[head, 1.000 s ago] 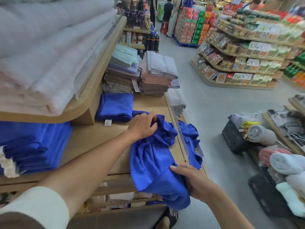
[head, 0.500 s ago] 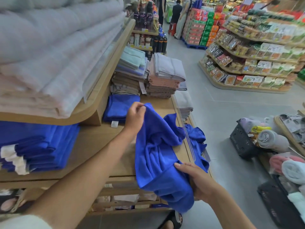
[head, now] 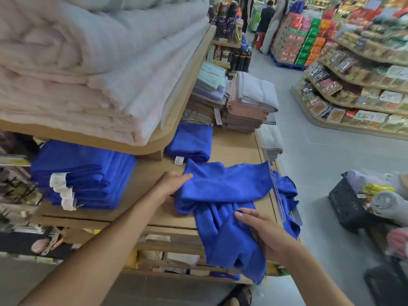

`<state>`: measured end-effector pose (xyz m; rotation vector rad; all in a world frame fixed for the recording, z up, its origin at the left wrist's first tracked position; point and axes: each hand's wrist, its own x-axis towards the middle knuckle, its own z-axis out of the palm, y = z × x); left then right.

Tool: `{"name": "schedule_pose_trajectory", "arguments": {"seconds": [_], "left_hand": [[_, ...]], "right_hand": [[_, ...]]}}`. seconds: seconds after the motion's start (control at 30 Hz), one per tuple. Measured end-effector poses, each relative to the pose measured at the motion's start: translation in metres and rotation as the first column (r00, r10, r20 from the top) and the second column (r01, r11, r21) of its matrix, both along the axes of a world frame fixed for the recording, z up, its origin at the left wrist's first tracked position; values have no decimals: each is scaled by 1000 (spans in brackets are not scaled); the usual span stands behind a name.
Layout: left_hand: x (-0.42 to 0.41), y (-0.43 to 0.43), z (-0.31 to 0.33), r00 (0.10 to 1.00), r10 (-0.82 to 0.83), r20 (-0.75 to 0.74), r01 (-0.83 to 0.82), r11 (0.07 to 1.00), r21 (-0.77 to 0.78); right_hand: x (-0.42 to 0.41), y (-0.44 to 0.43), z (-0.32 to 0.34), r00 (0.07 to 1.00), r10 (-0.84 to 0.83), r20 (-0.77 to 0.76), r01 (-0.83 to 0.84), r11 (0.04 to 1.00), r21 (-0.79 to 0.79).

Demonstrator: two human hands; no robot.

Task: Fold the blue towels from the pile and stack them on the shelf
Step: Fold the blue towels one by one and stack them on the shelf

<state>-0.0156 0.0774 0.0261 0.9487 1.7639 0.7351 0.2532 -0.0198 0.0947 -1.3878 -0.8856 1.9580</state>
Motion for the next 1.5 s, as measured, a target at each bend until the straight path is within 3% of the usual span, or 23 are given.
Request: {"name": "schedule_pose_trajectory", "arguments": {"seconds": [0.03,0.1,0.23,0.3,0.37,0.53,0.63,0.77,0.83,0.87,0.93,1.0,1.13,1.3,1.4,1.5], "left_hand": [[-2,9,0,983,15,-185,-4,998,62],[-6,23,2,860,61,-506,-3,993,115],[-4,43,-2,814,-123,-568,182,982,49],[-2,46,-5,819,-121,-561,195,978,74],[5,47,-4,870,-83,-485,186,968,167],[24,35,26,987,-122,-107,158,875,458],[36,24,66,968,-210,136,112,850,514],[53,11,124,950,-185,253,8,821,571],[62,1,150,932,-179,316,-26,835,549],[66,-5,161,927,-174,333,-37,840,542],[76,-18,178,926,-173,335,-38,842,537],[86,-31,189,933,-192,306,-6,838,545],[101,-55,204,897,-336,289,120,811,572],[115,-68,217,854,-398,334,111,768,631],[118,-71,224,853,-424,303,107,711,695],[118,-66,235,904,-394,166,148,651,745]], "right_hand": [[-2,0,1,1000,-9,14,9,1000,-2],[-6,-1,3,1000,-2,14,3,1000,-2],[-7,-2,8,999,33,2,-33,999,-10],[-4,-3,15,994,105,-26,-105,994,-11],[1,-2,24,980,190,-55,-189,982,16],[16,4,51,913,398,-92,-383,912,147],[26,9,76,793,570,-216,-512,814,274],[32,19,110,707,660,-256,-535,735,416],[30,26,122,776,597,-205,-473,764,439],[29,30,125,826,554,-103,-452,761,466],[26,36,128,885,429,180,-448,682,577],[21,37,130,910,275,312,-416,587,695],[18,40,144,967,-35,253,-213,438,874],[18,55,163,961,-219,171,-98,309,946],[16,59,166,932,-323,164,-73,277,958],[15,66,173,948,-256,187,-95,335,937]]}}
